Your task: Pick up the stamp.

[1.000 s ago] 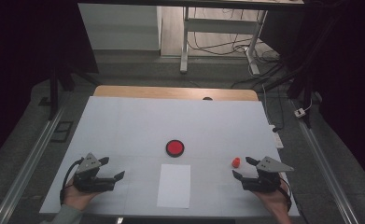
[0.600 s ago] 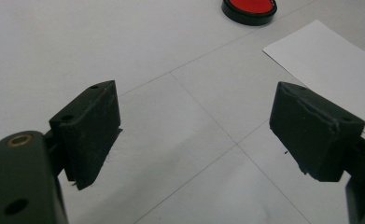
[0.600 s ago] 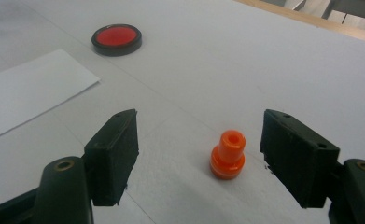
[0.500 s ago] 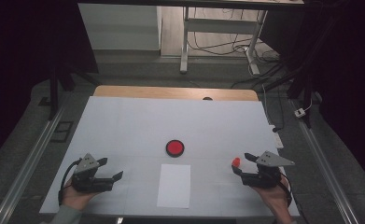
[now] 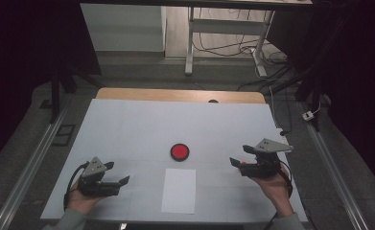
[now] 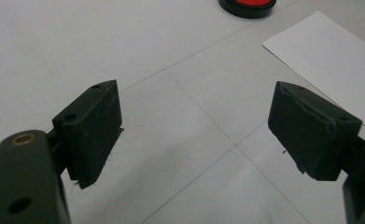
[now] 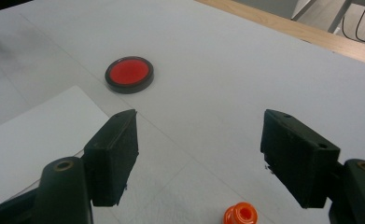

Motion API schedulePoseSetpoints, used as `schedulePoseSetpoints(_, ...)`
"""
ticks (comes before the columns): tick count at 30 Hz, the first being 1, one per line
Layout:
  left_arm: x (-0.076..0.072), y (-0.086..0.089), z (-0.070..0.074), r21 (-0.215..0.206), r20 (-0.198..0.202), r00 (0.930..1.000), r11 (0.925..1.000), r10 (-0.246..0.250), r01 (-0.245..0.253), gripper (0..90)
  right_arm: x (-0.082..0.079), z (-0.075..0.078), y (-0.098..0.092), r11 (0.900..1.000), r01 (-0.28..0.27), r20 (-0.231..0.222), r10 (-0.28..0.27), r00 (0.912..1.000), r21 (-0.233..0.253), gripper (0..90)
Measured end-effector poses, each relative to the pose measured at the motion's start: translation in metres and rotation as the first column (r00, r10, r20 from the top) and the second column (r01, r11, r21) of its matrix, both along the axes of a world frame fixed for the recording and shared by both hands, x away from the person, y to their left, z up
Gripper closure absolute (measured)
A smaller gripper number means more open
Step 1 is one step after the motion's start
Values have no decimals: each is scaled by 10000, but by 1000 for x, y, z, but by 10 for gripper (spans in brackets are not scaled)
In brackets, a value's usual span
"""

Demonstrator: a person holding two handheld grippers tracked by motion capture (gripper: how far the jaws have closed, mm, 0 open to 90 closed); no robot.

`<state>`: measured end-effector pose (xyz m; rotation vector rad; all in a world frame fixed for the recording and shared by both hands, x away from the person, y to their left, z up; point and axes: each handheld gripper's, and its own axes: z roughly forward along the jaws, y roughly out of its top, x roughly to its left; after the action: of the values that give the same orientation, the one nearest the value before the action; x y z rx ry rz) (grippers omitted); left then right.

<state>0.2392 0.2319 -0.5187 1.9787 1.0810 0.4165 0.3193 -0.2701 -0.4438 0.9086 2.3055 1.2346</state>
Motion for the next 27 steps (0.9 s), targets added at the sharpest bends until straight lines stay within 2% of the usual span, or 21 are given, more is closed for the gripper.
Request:
schedulePoseSetpoints(3, 0, -1, -1, 18, -44, 10000, 10000, 29, -29, 180, 2, -5, 0, 9997, -55, -214, 50, 9998, -218, 271)
schedulePoseSetpoints(10, 0, -2, -1, 75, -13, 10000, 10000, 54, -54, 182, 5, -18, -9, 9989, 328, -628, -348, 9974, -324, 286)
schedulePoseSetpoints(16, 1, -3, -3, 131, -71, 10000, 9999, 17, -16, 183, 9, -30, -13, 9958, 576, -1058, -649, 9923, -706, 318)
schedulePoseSetpoints(27, 1, -3, -4, 160, -98, 10000, 9999, 4, -3, 186, 11, -46, -17, 9861, 1072, -945, -1196, 9883, -1270, 411)
